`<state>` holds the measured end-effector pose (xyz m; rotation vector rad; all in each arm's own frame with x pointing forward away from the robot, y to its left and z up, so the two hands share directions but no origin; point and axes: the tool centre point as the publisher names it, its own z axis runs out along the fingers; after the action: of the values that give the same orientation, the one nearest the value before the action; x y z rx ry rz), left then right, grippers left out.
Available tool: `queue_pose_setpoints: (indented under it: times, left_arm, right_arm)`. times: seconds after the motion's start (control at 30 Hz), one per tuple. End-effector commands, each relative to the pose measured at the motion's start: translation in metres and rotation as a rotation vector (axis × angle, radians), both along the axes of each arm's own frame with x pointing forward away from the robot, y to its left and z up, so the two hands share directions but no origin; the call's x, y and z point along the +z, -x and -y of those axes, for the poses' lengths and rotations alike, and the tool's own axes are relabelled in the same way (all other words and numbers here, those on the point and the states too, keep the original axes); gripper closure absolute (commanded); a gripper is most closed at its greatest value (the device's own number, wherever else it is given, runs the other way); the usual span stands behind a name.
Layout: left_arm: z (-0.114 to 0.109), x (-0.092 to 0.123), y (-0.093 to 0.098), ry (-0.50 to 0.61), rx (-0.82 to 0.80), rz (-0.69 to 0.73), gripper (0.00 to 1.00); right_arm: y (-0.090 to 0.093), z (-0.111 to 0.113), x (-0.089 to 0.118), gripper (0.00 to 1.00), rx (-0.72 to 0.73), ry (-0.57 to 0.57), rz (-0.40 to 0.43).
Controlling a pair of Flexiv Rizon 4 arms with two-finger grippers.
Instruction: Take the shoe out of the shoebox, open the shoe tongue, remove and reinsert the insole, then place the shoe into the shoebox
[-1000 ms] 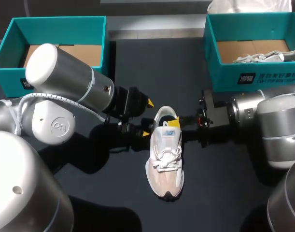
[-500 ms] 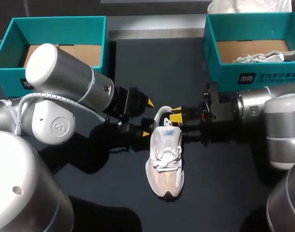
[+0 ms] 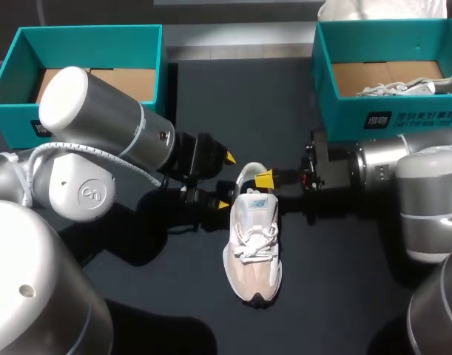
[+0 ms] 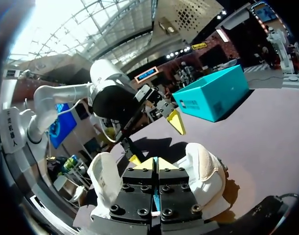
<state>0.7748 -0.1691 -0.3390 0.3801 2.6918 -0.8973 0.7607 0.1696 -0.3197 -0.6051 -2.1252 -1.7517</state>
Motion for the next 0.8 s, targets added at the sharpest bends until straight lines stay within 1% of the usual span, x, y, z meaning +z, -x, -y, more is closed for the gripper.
queue_pose_setpoints:
  times: [0.03, 0.13, 0.17, 0.2, 0.27, 0.3, 0.37, 0.53, 0.67, 0.77, 0.8]
  left_arm:
    - [0.0, -0.001, 0.001, 0.0, 0.001, 0.002, 0.0]
    - [0.0, -0.001, 0.001, 0.0, 0.001, 0.002, 0.0]
    - [0.0, -0.001, 0.001, 0.0, 0.001, 0.002, 0.0]
    - [0.0, -0.001, 0.001, 0.0, 0.001, 0.002, 0.0]
    - [0.0, -0.001, 0.001, 0.0, 0.001, 0.002, 0.0]
    - [0.0, -0.001, 0.001, 0.0, 0.001, 0.002, 0.0]
    - [0.0, -0.001, 0.001, 0.0, 0.001, 0.002, 0.0]
    - [0.0, -0.001, 0.001, 0.0, 0.001, 0.002, 0.0]
    - [0.0, -0.001, 0.001, 0.0, 0.001, 0.002, 0.0]
    - [0.0, -0.001, 0.001, 0.0, 0.001, 0.002, 0.0]
    - [0.0, -0.001, 0.001, 0.0, 0.001, 0.002, 0.0]
  right_arm:
    - [-0.007, -0.011, -0.005, 1.0, 0.011, 0.005, 0.011]
    - [-0.011, -0.012, -0.003, 1.0, 0.013, 0.005, 0.036]
    - [-0.012, -0.012, -0.001, 0.95, 0.012, 0.004, 0.039]
    - [-0.012, -0.011, 0.002, 0.8, 0.011, 0.003, 0.049]
    - [-0.014, -0.009, 0.007, 0.69, 0.004, -0.003, 0.059]
    - [-0.015, -0.008, 0.01, 0.66, 0.002, -0.006, 0.066]
    - [-0.015, -0.005, 0.016, 0.62, -0.004, -0.01, 0.07]
    - [-0.016, 0.002, 0.032, 0.56, -0.012, -0.015, 0.072]
    - [-0.024, 0.006, 0.054, 0.53, -0.04, 0.011, 0.077]
    - [-0.028, 0.006, 0.066, 0.56, -0.068, 0.056, 0.059]
    - [-0.029, 0.005, 0.067, 0.6, -0.076, 0.075, 0.046]
